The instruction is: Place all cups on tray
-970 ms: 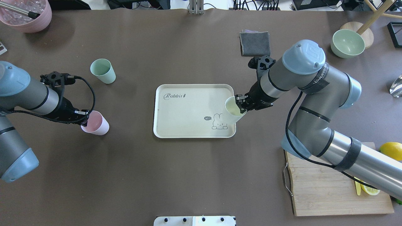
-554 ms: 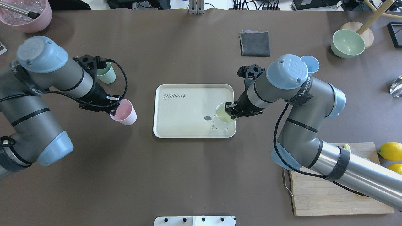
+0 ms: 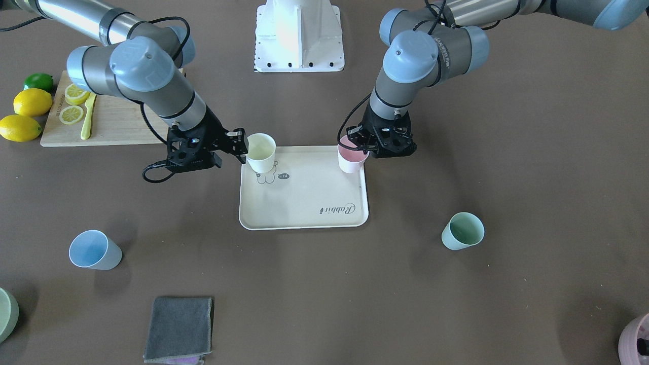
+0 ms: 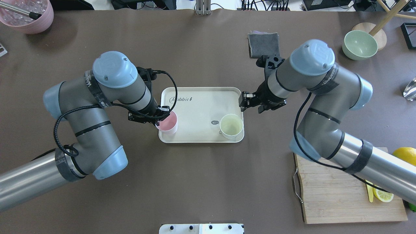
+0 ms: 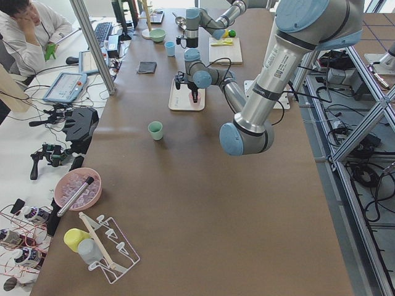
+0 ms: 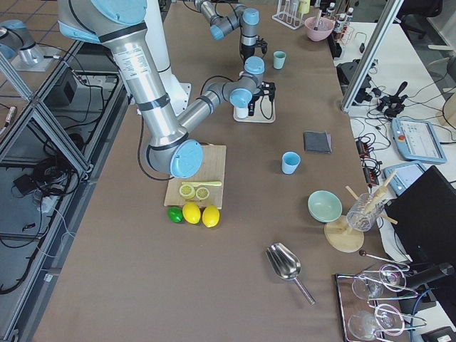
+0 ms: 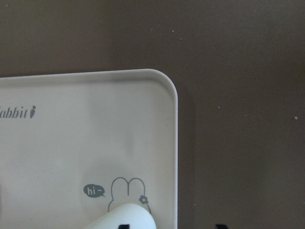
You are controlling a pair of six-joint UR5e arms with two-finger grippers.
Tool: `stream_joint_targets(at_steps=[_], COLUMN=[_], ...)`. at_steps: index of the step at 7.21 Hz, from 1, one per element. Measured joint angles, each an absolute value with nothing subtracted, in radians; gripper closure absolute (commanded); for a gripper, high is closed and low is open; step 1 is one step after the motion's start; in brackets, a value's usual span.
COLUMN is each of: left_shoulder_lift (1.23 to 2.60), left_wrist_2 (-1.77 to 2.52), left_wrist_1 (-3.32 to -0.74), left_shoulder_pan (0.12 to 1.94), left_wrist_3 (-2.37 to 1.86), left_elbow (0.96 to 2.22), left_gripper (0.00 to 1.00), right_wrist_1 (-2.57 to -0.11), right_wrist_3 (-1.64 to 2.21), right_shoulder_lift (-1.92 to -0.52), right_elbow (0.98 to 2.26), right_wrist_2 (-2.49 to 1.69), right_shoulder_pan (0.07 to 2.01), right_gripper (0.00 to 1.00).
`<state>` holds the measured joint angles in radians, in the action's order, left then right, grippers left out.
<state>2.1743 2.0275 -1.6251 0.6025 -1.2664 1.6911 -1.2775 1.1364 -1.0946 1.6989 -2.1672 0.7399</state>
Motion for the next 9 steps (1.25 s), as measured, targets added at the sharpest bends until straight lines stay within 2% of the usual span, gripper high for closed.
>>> stream_joint_targets(at_steps=[1,2,4,7,8,9], left_shoulder_lift=[2.198,2.210,2.214,2.162,2.133,2.100], left_wrist_2=[2.020,2.017,2.016,2.052,2.072,2.093], left_wrist_1=[-1.627,-1.638,-1.668,-1.650,-1.641,-1.637], left_shoulder_pan=[0.596,0.594,0.597,0.706,0.758,0.816], left_wrist_3=[-1.283,-1.290,-1.291,-1.209,-1.141,-1.053], left_elbow=[1.662,1.639,1.621,1.692,1.706,1.714], left_gripper=[0.34,0.02,0.02,0.02,0.02,0.02], right_wrist_1=[-1.331,-1.408,-1.484,-1.420,-1.394,-1.379], right_wrist_3=[1.033,0.890,0.632,0.549,0.554,0.565], right_shoulder_lift=[-1.102,-1.102,-1.091,-1.080,-1.085,-1.089], right_elbow=[1.694,1.669,1.523,1.333,1.307,1.290], right_wrist_2=[-2.226,-2.252,-2.277,-2.290,-2.289,-2.288], right_shoulder_pan=[0.826,0.912,1.069,1.126,1.116,1.104], right_gripper=[0.00,0.00,0.00,0.02,0.32,0.99])
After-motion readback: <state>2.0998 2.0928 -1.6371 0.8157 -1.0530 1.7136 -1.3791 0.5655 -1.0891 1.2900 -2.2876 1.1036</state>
